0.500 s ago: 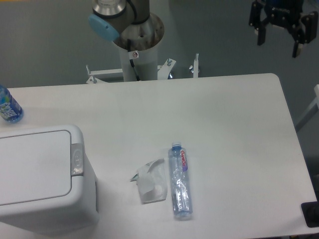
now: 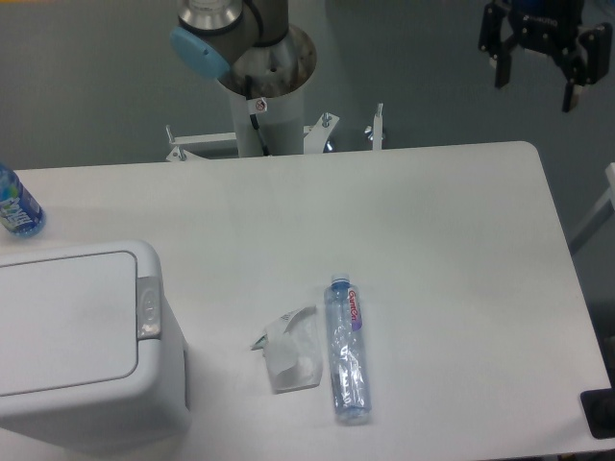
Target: Open the trash can
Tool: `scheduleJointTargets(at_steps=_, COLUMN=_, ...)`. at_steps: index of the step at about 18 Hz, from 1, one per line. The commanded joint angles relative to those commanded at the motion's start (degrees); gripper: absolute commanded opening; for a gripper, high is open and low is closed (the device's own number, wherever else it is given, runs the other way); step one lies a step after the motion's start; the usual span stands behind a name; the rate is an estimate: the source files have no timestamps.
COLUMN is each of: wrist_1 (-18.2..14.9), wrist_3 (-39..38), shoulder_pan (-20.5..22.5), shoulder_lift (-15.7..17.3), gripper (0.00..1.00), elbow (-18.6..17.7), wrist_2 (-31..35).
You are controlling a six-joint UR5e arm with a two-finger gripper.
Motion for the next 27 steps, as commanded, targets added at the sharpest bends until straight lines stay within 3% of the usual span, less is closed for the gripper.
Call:
scheduleJointTargets(at_steps=4, wrist_1=5.01, wrist_3=-11.87, shoulder_pan=-4.05, shoulder_lift=-1.06, gripper=1.00, elbow=-0.44, wrist_2=0.26)
scheduleJointTargets(at_steps=9, wrist_1=8.79, wrist_3=-24.70, shoulder_pan=-8.88, shoulder_lift=-2.20, gripper=1.00, elbow=-0.35, wrist_2=0.26)
scheduleJointTargets(at_steps=13, wrist_1=11.96, wrist_3=-39.46, shoulder_pan=-13.80, shoulder_lift=-3.34, gripper=1.00, elbow=-0.09, wrist_2=0.26)
scheduleJointTargets(at_steps=20, wrist_1=12.67, wrist_3=-57.49, shoulder_pan=-21.36, shoulder_lift=-4.75, gripper=1.00, elbow=0.26, wrist_2=0.09)
scheduleJointTargets(at_steps=27, wrist_1=13.02, wrist_3=-67.69, shoulder_pan=-29.79, shoulder_lift=-8.26, gripper=1.00, elbow=1.75, wrist_2=0.26)
